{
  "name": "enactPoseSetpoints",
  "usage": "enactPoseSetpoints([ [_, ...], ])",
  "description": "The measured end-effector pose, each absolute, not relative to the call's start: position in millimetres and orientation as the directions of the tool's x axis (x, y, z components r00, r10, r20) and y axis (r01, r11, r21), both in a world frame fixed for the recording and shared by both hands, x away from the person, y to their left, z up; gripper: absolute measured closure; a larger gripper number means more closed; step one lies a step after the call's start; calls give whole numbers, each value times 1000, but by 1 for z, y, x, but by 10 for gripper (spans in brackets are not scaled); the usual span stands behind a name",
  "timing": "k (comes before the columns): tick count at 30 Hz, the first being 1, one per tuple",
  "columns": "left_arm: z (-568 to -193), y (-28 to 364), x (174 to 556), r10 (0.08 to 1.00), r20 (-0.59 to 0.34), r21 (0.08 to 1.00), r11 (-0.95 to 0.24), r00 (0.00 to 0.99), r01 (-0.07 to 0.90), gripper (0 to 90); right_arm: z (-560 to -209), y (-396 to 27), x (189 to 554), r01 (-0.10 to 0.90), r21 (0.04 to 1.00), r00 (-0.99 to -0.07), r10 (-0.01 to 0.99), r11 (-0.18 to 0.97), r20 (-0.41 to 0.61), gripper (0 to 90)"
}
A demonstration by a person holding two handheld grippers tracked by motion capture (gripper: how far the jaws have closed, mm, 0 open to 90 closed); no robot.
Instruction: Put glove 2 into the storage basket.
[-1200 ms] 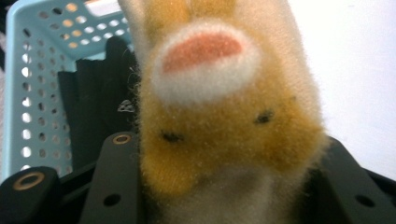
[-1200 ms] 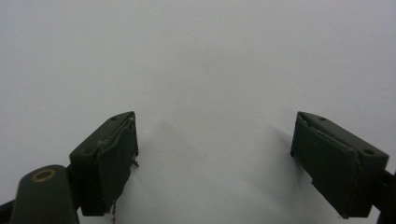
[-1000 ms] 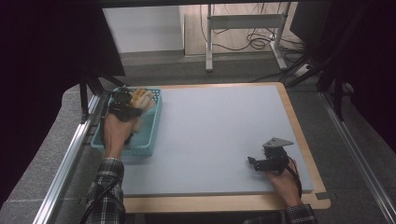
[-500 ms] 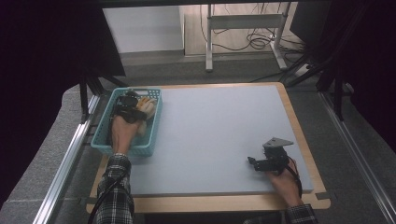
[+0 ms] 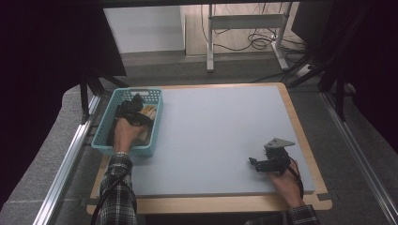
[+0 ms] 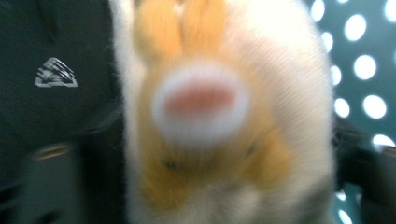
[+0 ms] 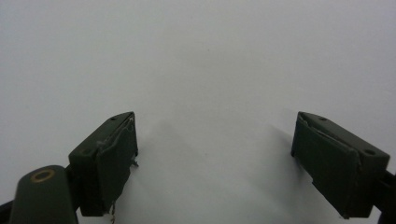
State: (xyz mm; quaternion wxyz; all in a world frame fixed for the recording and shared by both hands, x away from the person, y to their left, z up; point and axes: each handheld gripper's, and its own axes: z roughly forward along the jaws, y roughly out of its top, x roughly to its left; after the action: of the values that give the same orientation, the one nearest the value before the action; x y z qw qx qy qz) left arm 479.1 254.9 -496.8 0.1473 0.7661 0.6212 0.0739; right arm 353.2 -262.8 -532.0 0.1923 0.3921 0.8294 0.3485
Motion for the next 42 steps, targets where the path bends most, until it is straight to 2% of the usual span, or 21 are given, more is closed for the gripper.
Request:
enactPoseSetpoints([
  [1,-496,255,479,973,-74,318,-184,218,930,119,-532,-263,353,516,729,-619,784,450,-46,139],
  [4,-490,256,476,968,-100,330,-186,231,925,69,-532,-263,353,516,729,-619,784,450,-46,139],
  [9,-464,265,466,961,-128,422,-170,244,891,79,-532,-263,353,516,729,-619,784,450,-46,139],
  [11,-454,270,461,964,-110,453,-167,241,875,221,-532,-263,353,516,729,-619,784,450,-46,139],
  [12,-450,272,459,967,-95,470,-165,236,867,221,-532,-263,353,516,729,-619,784,450,-46,139],
  [15,-446,278,454,981,-63,496,-131,186,859,528,-532,-263,353,516,729,-619,784,450,-46,139],
  [16,-448,279,453,984,-51,494,-125,173,860,585,-532,-263,353,516,729,-619,784,450,-46,139],
  [19,-458,282,456,989,-21,460,-118,144,880,723,-532,-263,353,516,729,-619,784,450,-46,139],
  [22,-473,280,460,989,-27,426,-119,144,897,780,-532,-263,353,516,729,-619,784,450,-46,139],
  [27,-480,267,464,977,-76,433,-149,201,889,803,-532,-263,353,516,729,-619,784,450,-46,139],
  [33,-477,258,465,975,-42,433,-180,220,883,794,-532,-263,353,516,729,-619,784,450,-46,139],
  [42,-474,274,458,982,-55,487,-134,183,863,598,-532,-263,353,516,729,-619,784,450,-46,139],
])
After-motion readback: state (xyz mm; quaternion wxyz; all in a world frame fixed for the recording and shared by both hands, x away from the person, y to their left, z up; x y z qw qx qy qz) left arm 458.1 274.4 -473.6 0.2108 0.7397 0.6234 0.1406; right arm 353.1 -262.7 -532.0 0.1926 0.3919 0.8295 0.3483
